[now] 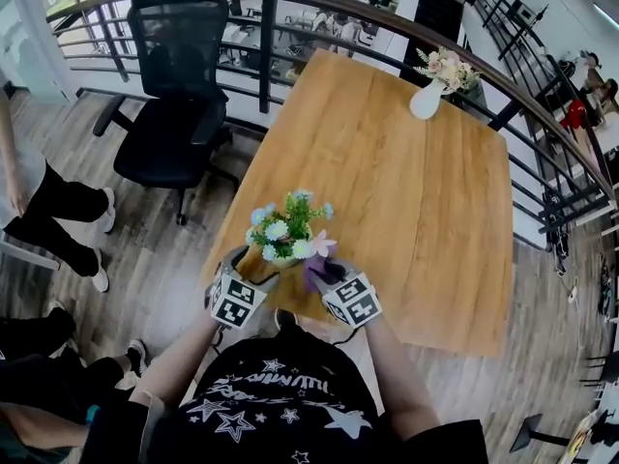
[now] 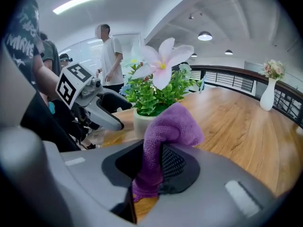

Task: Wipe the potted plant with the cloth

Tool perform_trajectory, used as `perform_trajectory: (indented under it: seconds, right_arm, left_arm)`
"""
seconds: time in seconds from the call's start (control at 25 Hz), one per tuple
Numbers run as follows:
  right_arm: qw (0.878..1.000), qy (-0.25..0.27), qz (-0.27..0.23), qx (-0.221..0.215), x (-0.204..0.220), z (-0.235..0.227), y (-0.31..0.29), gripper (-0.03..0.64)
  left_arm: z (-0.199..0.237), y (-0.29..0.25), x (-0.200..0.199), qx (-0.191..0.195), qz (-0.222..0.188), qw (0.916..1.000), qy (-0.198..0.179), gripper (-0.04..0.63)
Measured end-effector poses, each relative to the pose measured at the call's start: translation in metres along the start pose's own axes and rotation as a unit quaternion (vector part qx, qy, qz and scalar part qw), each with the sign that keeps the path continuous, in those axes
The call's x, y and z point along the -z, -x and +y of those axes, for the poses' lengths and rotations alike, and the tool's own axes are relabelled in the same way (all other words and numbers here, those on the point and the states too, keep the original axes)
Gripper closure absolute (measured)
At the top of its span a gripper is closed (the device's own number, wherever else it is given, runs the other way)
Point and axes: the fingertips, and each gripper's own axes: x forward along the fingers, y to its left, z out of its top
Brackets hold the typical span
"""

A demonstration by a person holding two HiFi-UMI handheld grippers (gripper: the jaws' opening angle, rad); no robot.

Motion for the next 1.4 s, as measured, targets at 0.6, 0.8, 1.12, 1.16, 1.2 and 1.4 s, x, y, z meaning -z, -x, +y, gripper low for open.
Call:
perform_trajectory:
  seconds: [0.6, 0.8, 1.12, 1.16, 1.2, 1.4]
  right_arm:
    - [0.995, -0.069, -0.036, 0.062, 0.007, 0.017, 0.023, 0.532]
    - [0.996, -0.059, -0.044, 0.054, 0.008, 0.024, 0.025, 0.532]
    - [0.996, -0.037, -0.070, 0.029, 0.014, 0.008, 0.055, 0.534]
    - [0.996, -0.039, -0.077, 0.027, 0.014, 0.005, 0.062, 0.534]
    - [0.995, -0.042, -0.085, 0.027, 0.014, 0.002, 0.069, 0.535]
    - [0.993, -0.047, -0.109, 0.029, 0.024, -0.015, 0.099, 0.536]
  left_arm:
    - [-0.008, 0.051, 0.008, 0.025, -0.052, 0.9983, 0.008, 0.335]
    - [-0.012, 0.061, 0.016, 0.014, -0.050, 0.9986, 0.012, 0.350]
    - [-0.051, 0.065, -0.002, -0.018, -0.053, 0.9981, 0.026, 0.351]
    - [-0.058, 0.065, -0.005, -0.022, -0.057, 0.9977, 0.030, 0.351]
    - [-0.064, 0.065, -0.008, -0.027, -0.060, 0.9973, 0.032, 0.351]
    - [-0.096, 0.063, -0.017, -0.047, -0.062, 0.9964, 0.035, 0.363]
